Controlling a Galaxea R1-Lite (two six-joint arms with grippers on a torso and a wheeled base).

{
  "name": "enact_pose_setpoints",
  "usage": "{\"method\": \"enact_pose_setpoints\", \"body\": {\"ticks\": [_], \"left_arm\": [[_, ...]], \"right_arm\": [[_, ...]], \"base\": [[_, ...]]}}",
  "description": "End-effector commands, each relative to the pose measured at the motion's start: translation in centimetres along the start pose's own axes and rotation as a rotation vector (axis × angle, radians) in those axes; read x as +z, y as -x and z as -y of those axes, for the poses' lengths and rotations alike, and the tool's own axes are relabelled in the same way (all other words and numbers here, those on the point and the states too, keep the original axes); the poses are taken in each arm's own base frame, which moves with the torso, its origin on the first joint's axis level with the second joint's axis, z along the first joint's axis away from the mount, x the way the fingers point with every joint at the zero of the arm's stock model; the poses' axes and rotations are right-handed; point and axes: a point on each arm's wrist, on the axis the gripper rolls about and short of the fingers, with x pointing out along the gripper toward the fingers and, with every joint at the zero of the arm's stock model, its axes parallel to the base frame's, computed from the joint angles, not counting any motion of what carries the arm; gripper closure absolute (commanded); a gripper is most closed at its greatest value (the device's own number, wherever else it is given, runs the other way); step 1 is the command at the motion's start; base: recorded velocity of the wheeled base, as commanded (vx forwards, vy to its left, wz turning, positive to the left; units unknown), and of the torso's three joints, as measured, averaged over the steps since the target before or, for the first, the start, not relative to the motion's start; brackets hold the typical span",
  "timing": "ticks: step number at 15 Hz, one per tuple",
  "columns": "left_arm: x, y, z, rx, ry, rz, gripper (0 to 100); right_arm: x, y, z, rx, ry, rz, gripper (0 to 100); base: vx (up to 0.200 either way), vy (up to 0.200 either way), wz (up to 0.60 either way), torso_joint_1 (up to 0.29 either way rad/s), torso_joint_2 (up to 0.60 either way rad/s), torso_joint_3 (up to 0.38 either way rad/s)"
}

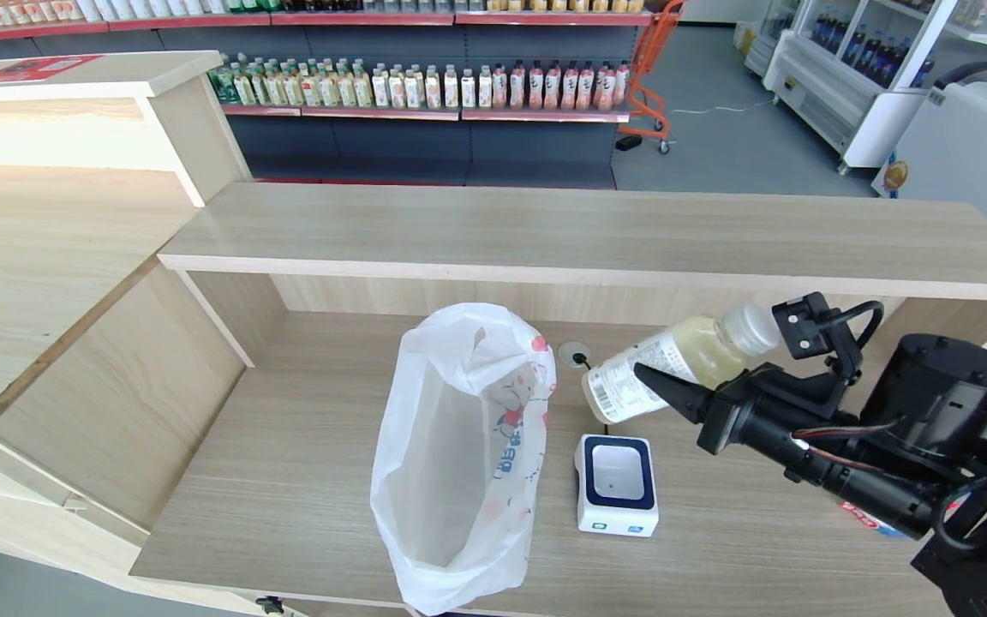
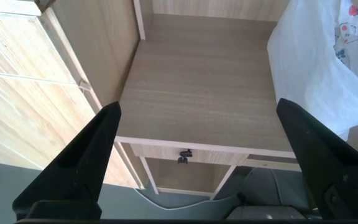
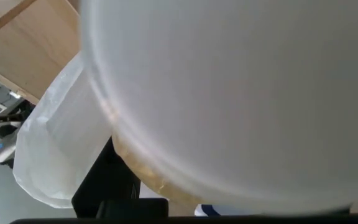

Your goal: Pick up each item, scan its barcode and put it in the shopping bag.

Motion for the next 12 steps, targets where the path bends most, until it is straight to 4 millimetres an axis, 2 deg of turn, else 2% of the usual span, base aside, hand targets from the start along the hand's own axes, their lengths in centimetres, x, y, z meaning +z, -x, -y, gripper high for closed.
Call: {"method": "enact_pose_setpoints", "body": {"ticks": [1,9,11,12], "left_arm": [[0.0,0.0,0.0,0.002,0.001,0.0,0],[0.0,0.0,0.0,0.001,-0.001,0.0,0],[0.0,0.0,0.0,0.001,-0.001,0.0,0],[0.0,0.0,0.0,0.002,-0.001,0.0,0]], "right_arm": [[-0.43,0.26,-0.27,0.006,-0.005,-0.019,100],[-0.86,0.96,-0.4,0.003,-0.013,-0.042,100],[-0.89,0.99,-0.4,0.002,-0.013,-0.044,100],[-0.92,1.02,-0.36,0.001,-0.014,-0.045,100]], "base": [[0.0,0.0,0.0,0.0,0.0,0.0],[0.0,0.0,0.0,0.0,0.0,0.0],[-0.2,0.2,0.0,-0.002,0.0,0.005],[0.0,0.0,0.0,0.0,0.0,0.0]]}}
